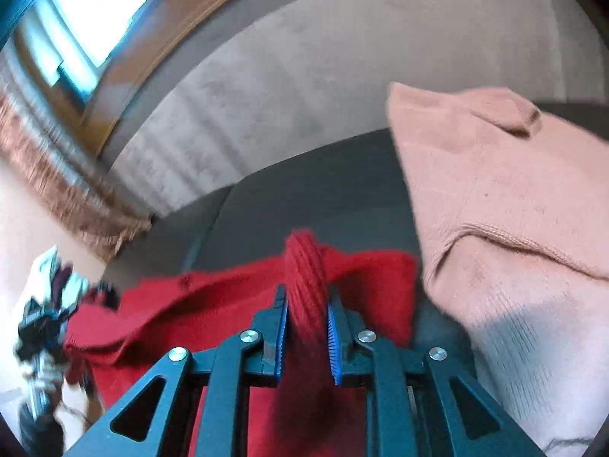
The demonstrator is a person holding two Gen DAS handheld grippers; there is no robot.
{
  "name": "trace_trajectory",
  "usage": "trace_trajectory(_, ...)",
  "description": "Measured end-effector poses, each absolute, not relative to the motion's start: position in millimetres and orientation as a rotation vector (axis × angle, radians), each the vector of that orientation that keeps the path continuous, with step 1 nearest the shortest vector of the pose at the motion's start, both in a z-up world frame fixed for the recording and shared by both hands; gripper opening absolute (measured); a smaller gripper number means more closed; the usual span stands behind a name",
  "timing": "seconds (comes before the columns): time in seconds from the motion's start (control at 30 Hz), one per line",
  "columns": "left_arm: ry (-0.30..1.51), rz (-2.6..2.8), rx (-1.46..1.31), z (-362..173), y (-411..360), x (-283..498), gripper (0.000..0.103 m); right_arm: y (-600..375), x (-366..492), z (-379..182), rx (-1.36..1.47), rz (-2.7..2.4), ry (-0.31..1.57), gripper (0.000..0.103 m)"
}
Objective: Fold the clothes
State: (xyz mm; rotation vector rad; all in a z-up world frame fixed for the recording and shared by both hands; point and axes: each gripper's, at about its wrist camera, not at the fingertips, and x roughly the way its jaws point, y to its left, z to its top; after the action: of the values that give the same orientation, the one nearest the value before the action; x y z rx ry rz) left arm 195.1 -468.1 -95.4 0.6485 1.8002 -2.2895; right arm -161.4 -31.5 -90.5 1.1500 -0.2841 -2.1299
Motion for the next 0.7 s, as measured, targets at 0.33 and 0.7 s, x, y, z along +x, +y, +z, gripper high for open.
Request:
trace_trajectory(0.33, 1.11, -2.335, 0.895, -75, -462, 185, 0.03, -7, -158, -103, 1.166, -2.231, -0.348, 0.046)
trace_trajectory(0.7, 0.433, -2.521, 1.086, -82, -413, 180, 0.036, -118, -62, -59, 0.847, -1.828, 0.255, 0.077)
